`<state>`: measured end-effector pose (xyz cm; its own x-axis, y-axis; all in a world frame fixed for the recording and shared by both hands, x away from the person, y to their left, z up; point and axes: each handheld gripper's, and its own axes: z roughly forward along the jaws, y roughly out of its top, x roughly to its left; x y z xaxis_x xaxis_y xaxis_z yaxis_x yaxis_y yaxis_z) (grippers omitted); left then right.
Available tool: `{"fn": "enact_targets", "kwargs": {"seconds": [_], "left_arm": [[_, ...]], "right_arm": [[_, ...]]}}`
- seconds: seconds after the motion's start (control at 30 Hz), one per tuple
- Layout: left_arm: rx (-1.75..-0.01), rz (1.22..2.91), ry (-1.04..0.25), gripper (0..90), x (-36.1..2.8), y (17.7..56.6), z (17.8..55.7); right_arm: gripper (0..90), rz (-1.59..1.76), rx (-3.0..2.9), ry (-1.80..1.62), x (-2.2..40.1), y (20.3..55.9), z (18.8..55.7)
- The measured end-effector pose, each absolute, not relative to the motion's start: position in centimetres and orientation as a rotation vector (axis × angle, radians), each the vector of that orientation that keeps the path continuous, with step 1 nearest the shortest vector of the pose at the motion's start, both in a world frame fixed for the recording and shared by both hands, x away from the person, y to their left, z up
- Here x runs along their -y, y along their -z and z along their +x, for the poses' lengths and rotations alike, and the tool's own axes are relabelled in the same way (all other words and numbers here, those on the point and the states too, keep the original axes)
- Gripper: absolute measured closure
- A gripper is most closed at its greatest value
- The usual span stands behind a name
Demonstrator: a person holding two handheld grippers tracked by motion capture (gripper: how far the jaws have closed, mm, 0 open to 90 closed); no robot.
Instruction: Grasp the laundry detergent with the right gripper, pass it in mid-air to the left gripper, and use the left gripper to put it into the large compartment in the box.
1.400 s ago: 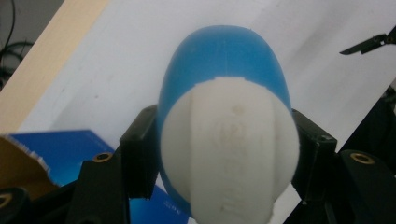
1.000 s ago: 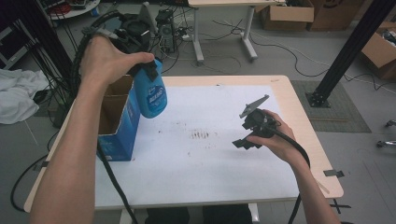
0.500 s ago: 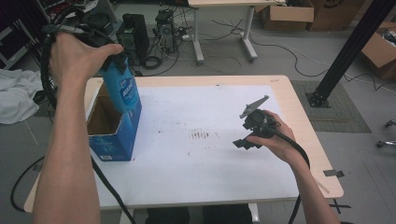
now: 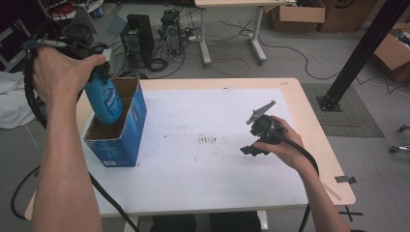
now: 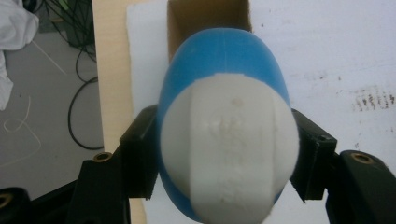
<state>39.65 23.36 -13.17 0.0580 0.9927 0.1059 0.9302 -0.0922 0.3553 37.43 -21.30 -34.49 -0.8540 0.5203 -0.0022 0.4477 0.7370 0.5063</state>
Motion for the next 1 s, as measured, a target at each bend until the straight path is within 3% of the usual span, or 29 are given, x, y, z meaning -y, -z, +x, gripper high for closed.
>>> {"fn": "enact_targets", "kwargs": {"seconds": [1.0], "left_arm": [[-2.034, 2.18, -0.317, 38.4, -24.3, 25.0, 40.5]], "right_arm": [[18.6, 0.826, -2.8, -0.718, 22.1, 35.9, 36.8]]}}
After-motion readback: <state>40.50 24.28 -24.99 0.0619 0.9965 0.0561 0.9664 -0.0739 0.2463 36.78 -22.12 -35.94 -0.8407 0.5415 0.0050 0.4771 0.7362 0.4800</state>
